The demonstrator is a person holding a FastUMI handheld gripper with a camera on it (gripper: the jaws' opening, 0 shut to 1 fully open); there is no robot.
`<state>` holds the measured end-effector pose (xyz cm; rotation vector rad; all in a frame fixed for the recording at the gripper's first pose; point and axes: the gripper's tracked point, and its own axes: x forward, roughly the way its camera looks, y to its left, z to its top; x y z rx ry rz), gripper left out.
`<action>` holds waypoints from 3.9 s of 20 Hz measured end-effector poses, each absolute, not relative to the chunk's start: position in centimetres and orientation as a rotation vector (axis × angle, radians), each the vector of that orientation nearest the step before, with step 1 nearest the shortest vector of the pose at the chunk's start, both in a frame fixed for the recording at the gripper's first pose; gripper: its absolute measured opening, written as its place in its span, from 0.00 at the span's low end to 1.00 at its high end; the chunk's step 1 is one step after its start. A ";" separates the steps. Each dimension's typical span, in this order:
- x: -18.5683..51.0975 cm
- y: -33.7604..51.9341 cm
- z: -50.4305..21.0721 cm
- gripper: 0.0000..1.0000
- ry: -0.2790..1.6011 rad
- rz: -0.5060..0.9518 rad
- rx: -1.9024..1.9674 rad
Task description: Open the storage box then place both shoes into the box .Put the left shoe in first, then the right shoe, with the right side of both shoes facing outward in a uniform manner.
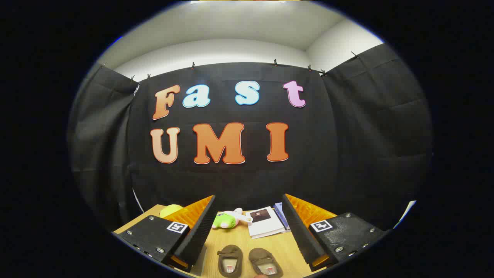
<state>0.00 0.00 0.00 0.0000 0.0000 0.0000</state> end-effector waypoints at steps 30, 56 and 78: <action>1.8 4.1 -10.8 0.99 0.254 0.098 0.203; -1.1 20.0 -28.9 0.98 0.791 0.502 0.881; -0.4 21.2 -25.1 0.02 0.798 0.515 1.153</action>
